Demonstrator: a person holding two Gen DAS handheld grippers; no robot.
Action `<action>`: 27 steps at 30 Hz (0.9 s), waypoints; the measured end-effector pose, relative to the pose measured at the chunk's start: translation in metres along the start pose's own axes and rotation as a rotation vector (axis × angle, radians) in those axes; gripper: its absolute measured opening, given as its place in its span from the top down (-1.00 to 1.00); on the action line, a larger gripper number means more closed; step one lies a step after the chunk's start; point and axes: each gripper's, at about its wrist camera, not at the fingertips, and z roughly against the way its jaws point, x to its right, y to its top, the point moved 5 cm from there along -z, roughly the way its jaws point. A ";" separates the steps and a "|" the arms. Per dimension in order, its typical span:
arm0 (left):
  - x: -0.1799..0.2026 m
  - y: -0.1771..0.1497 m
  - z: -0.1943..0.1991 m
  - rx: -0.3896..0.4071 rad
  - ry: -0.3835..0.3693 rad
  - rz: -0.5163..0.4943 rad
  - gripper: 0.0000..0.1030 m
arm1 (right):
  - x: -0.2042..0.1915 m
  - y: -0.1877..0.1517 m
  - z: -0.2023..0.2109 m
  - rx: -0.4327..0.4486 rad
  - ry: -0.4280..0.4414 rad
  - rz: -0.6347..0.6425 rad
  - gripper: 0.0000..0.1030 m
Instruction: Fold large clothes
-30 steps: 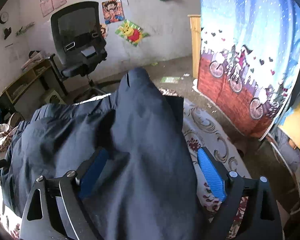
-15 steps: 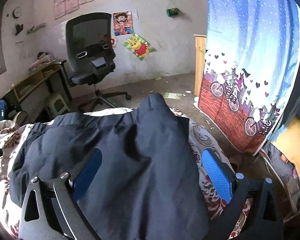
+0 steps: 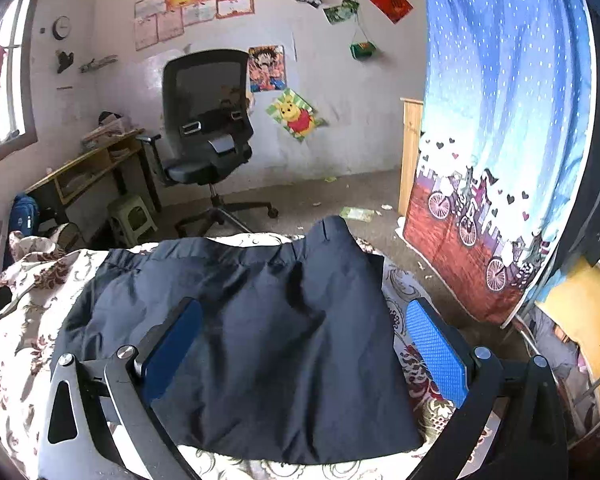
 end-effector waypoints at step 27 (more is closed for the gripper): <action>0.008 -0.029 0.154 0.212 -0.011 -0.176 -1.00 | -0.048 -0.044 0.175 0.211 0.103 0.039 -0.96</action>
